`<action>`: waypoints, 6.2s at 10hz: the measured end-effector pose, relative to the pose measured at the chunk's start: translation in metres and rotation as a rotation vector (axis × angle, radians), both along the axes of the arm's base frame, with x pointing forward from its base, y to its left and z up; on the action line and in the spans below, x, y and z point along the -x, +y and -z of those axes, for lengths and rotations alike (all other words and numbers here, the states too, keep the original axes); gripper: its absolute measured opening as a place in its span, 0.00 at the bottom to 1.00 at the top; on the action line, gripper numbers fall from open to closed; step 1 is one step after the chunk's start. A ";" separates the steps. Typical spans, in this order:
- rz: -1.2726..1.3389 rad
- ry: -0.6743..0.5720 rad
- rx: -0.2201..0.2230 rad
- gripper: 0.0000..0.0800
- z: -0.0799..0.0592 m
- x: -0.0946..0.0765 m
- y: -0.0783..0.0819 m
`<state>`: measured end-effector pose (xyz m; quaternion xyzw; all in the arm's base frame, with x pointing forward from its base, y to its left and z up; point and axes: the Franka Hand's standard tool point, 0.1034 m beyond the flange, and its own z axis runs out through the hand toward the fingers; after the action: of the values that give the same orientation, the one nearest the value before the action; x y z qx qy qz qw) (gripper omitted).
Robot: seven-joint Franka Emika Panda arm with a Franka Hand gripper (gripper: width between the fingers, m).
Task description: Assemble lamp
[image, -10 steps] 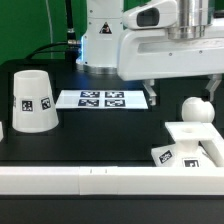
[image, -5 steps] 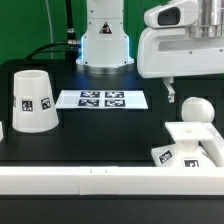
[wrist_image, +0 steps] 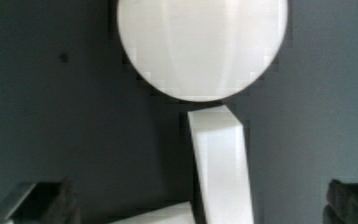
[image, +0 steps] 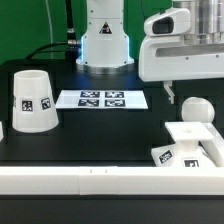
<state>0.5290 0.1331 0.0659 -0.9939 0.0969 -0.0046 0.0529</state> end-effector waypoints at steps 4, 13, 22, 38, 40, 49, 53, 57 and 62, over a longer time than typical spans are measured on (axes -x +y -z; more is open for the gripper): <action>-0.028 0.140 -0.001 0.87 0.001 0.010 -0.004; -0.070 0.706 -0.066 0.87 0.017 0.030 0.011; -0.102 0.856 -0.070 0.87 0.051 0.041 0.013; -0.234 0.749 -0.098 0.72 -0.014 -0.003 -0.019; -0.246 0.687 -0.102 0.72 -0.011 -0.014 -0.021; -0.341 0.010 -0.012 0.72 -0.079 -0.078 -0.059; -0.393 -0.321 0.076 0.72 -0.095 -0.108 -0.069; -0.396 -0.401 0.097 0.72 -0.088 -0.107 -0.065; -0.426 -0.422 0.105 0.72 -0.084 -0.109 -0.051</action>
Offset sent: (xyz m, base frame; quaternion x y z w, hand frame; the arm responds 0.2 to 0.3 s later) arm -0.0055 0.0081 -0.0023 0.0245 -0.1940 0.0104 0.9806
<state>0.6377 0.0817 0.1496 -0.9702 -0.1274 -0.2050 0.0201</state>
